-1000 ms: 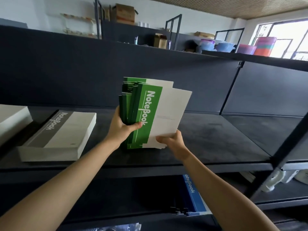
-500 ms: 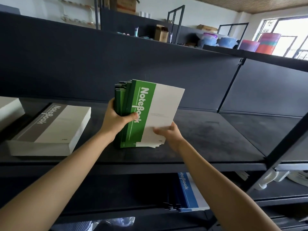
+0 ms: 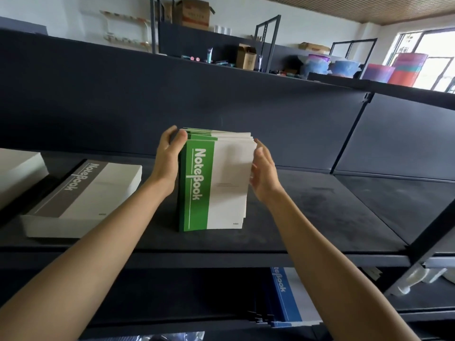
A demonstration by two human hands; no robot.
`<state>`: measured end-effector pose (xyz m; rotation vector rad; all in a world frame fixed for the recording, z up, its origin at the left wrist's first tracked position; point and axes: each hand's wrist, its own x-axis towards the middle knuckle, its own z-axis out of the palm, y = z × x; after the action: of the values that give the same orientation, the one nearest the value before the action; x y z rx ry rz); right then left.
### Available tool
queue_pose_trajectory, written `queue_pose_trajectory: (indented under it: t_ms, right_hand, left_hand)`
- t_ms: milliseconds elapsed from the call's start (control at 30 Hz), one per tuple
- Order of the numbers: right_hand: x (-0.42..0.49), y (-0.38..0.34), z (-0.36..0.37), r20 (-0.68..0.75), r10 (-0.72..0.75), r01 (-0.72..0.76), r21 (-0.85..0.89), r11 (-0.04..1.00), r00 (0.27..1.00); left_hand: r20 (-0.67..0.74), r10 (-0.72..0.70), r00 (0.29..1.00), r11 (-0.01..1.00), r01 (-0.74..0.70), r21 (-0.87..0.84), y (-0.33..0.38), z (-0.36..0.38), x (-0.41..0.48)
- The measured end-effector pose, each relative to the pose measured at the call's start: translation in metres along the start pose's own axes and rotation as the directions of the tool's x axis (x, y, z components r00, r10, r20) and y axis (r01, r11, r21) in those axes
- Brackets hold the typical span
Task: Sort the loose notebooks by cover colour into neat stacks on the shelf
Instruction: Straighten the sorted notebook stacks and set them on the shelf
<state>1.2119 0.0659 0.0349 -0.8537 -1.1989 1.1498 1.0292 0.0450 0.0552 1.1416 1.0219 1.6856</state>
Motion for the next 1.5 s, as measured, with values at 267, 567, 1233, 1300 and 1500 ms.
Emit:
queue_pose_trajectory:
  t_ms: [267, 567, 1233, 1300, 1500]
  right_hand:
    - [0.014, -0.047, 0.024, -0.227, -0.025, -0.008, -0.146, 0.989, 0.974]
    - [0.008, -0.05, 0.022, -0.079, 0.043, -0.058, -0.198, 0.978, 0.996]
    - [0.0, -0.011, 0.017, 0.03, 0.04, -0.035, -0.139, 0.99, 0.999]
    - [0.002, -0.007, 0.016, 0.022, 0.004, 0.0, -0.169, 0.986, 1.0]
    - [-0.001, 0.003, 0.016, 0.03, -0.14, 0.143, -0.154, 0.978, 0.99]
  left_hand:
    - [-0.11, -0.074, 0.991, 0.992, 0.085, 0.097, 0.015, 0.018, 0.01]
    - [0.014, -0.111, 0.994, 0.994, 0.11, 0.025, 0.02, 0.012, -0.002]
    - [0.073, -0.047, 0.996, 0.997, 0.042, 0.066, -0.013, 0.008, -0.01]
    - [0.08, -0.036, 0.996, 0.997, 0.031, 0.069, -0.015, 0.005, -0.009]
    - [0.094, 0.02, 0.995, 0.999, -0.024, 0.041, -0.022, 0.003, -0.013]
